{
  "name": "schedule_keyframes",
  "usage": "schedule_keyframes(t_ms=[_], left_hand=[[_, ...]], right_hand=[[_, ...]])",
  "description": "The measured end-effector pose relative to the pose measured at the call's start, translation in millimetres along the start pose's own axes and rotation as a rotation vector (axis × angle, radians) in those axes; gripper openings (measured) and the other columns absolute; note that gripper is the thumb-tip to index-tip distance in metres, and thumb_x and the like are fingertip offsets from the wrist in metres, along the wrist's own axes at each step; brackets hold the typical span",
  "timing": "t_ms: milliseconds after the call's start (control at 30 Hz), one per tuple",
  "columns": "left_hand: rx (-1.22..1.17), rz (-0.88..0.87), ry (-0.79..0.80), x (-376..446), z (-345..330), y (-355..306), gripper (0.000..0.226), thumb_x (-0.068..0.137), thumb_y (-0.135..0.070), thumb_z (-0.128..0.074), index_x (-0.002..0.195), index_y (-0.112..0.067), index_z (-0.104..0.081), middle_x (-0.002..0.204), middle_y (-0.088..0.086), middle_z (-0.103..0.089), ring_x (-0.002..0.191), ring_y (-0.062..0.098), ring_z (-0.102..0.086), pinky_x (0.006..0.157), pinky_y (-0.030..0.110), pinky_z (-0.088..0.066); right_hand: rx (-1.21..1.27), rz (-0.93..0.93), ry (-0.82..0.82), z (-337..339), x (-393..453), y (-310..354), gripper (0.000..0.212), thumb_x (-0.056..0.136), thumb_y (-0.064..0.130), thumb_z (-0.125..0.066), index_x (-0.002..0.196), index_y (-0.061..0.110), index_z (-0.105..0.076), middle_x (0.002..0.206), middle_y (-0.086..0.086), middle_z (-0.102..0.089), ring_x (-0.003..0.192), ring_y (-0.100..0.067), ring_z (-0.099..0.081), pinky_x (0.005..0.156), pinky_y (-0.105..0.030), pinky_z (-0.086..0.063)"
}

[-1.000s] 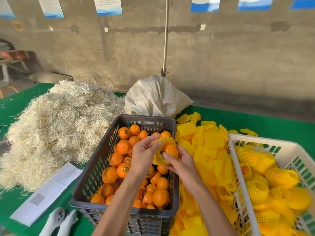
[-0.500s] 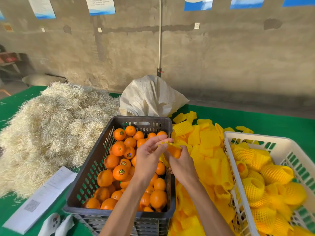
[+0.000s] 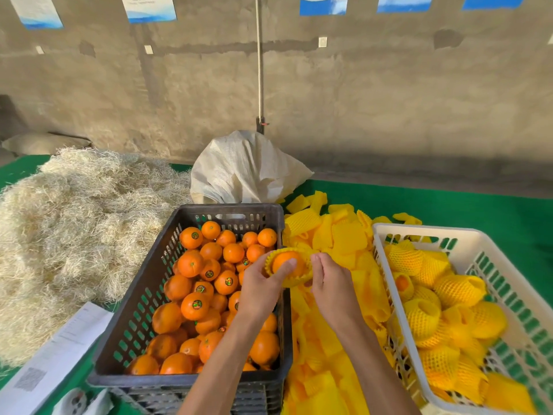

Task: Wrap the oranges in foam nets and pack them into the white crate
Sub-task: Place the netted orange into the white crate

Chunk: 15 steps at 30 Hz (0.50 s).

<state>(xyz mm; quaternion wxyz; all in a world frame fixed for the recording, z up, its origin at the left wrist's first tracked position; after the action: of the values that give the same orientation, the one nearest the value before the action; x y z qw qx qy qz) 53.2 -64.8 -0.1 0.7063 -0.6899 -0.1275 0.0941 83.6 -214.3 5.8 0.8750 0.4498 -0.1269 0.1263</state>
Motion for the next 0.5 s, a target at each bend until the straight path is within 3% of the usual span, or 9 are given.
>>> schedule_keyframes(t_ms=[133,233,333,400,500], left_hand=[[0.157,-0.084,-0.118,-0.4,-10.2,1.4,0.051,0.085,-0.046,-0.080,0.129,-0.026,-0.064,0.115,-0.010,-0.072,0.101,0.006,-0.070,0.084,0.030,-0.062],[0.111,-0.087,-0.120,2.4,-24.6,-3.5,0.041,0.090,-0.044,-0.076,0.124,-0.022,-0.067,0.112,-0.003,-0.074,0.092,0.004,-0.071,0.071,0.020,-0.059],[-0.100,0.046,0.022,3.7,-49.2,-11.8,0.044,0.102,-0.049,-0.056,0.128,-0.015,-0.067,0.118,0.004,-0.073,0.099,0.013,-0.073,0.074,0.031,-0.063],[-0.153,0.115,0.091,2.4,-70.4,-16.0,0.052,0.103,-0.057,-0.046,0.132,-0.018,-0.062,0.123,-0.001,-0.069,0.109,0.014,-0.070,0.075,0.030,-0.063],[-0.102,0.118,0.154,0.4,-110.7,-20.8,0.043,0.104,-0.061,-0.040,0.116,-0.030,-0.068,0.116,-0.009,-0.072,0.109,0.012,-0.070,0.087,0.035,-0.062]], right_hand=[[-0.124,0.156,-0.111,5.4,-5.7,6.0,0.026,0.108,0.030,-0.042,0.111,0.015,-0.063,0.099,0.004,-0.062,0.086,-0.009,-0.060,0.066,-0.022,-0.051],[-0.046,0.158,-0.079,14.7,-7.9,2.4,0.033,0.108,0.039,-0.040,0.126,0.021,-0.061,0.124,0.010,-0.058,0.111,-0.003,-0.057,0.085,-0.016,-0.052],[0.015,0.087,-0.049,32.8,-10.1,-10.5,0.045,0.105,0.052,-0.040,0.142,0.030,-0.051,0.142,0.016,-0.051,0.128,0.000,-0.049,0.099,-0.021,-0.049],[-0.032,0.064,-0.103,50.4,-11.8,-23.1,0.048,0.103,0.053,-0.045,0.145,0.031,-0.048,0.146,0.015,-0.049,0.133,-0.001,-0.045,0.105,-0.025,-0.047],[-0.053,-0.056,-0.168,82.6,-14.7,-48.6,0.058,0.098,0.057,-0.053,0.149,0.029,-0.045,0.153,0.011,-0.045,0.139,-0.009,-0.043,0.109,-0.034,-0.046]])
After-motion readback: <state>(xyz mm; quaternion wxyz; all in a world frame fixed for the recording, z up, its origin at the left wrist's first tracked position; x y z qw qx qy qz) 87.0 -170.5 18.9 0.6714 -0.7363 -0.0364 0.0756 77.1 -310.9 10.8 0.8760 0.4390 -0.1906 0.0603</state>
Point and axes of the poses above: each hand's wrist, its own x-axis towards the middle knuckle, its own z-axis out of the back of the hand, y = z × x, the point moved 2 cm from there along x, towards the middle knuckle
